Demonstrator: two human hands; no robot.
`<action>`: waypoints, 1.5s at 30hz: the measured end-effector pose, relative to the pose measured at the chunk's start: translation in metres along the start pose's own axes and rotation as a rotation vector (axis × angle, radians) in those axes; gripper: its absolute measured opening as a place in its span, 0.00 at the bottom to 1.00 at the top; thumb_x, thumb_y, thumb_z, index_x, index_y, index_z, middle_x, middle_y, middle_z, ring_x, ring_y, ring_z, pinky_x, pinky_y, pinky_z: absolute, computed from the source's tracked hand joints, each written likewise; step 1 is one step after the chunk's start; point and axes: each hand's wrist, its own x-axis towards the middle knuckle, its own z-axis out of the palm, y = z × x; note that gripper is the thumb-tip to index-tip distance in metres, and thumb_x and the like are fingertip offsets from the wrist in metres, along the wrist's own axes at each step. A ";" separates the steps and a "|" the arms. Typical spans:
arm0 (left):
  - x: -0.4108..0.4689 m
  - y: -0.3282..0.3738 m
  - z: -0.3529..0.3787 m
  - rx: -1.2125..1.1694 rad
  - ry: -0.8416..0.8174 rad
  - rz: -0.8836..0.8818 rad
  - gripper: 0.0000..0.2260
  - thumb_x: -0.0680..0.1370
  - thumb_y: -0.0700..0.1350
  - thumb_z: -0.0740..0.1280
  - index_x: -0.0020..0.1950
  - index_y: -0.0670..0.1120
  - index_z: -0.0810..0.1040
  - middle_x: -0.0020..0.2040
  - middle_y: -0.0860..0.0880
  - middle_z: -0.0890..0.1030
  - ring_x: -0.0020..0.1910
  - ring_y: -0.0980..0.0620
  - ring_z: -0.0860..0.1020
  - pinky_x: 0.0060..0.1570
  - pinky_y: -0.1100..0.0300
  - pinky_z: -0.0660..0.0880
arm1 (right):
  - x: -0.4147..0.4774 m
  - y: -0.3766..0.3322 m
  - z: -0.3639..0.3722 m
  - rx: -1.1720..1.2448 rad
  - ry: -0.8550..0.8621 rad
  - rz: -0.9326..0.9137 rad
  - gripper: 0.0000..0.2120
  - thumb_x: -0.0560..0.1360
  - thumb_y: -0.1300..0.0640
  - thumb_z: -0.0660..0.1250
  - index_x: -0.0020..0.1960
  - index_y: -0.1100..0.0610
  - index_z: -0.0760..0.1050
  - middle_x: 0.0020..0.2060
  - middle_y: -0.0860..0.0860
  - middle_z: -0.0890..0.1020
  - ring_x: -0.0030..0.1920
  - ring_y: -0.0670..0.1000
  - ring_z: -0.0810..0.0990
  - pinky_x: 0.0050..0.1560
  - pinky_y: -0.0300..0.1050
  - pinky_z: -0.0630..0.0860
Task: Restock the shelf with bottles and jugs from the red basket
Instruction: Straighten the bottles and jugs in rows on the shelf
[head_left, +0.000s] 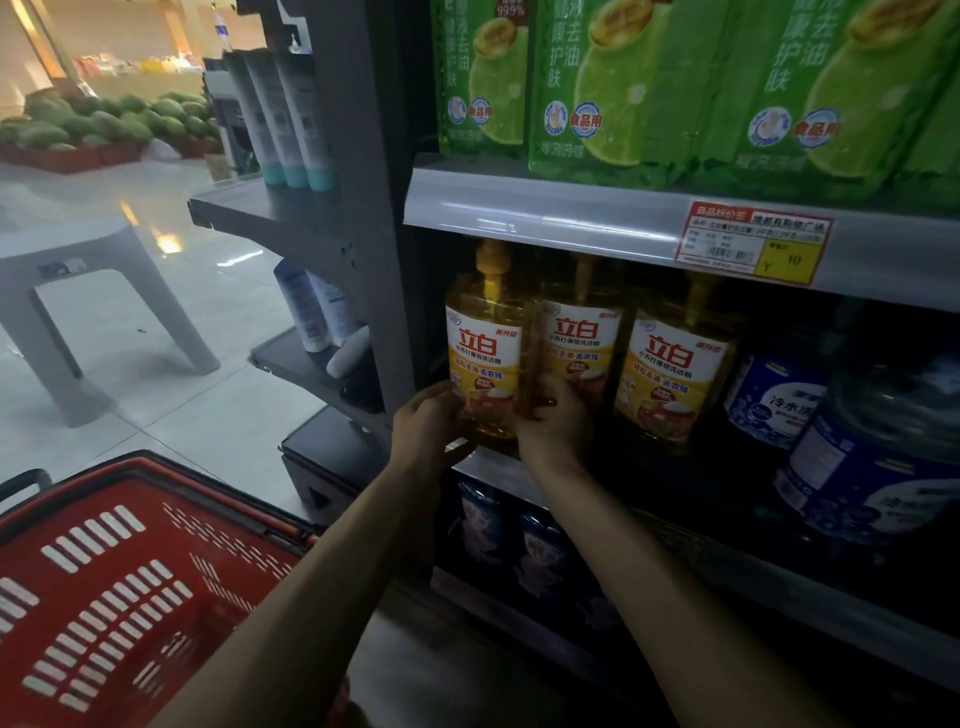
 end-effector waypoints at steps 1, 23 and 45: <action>0.000 -0.001 0.000 0.010 -0.017 0.007 0.16 0.79 0.41 0.68 0.66 0.48 0.82 0.55 0.44 0.87 0.58 0.44 0.84 0.58 0.47 0.81 | -0.001 -0.001 -0.002 0.013 -0.011 0.025 0.19 0.74 0.57 0.76 0.60 0.41 0.77 0.61 0.47 0.82 0.66 0.52 0.78 0.65 0.59 0.78; 0.005 -0.001 0.010 -0.087 0.033 0.099 0.14 0.80 0.39 0.65 0.65 0.47 0.81 0.57 0.47 0.85 0.57 0.48 0.82 0.44 0.58 0.76 | 0.008 0.005 0.013 0.121 -0.160 0.068 0.28 0.77 0.63 0.71 0.73 0.44 0.72 0.63 0.50 0.82 0.64 0.52 0.79 0.65 0.57 0.78; -0.009 -0.019 0.060 0.169 -0.176 0.291 0.14 0.83 0.40 0.64 0.62 0.57 0.79 0.58 0.57 0.83 0.60 0.58 0.79 0.56 0.61 0.76 | 0.025 0.021 -0.052 0.024 0.091 0.038 0.40 0.71 0.72 0.67 0.75 0.41 0.65 0.72 0.48 0.73 0.74 0.54 0.70 0.70 0.63 0.73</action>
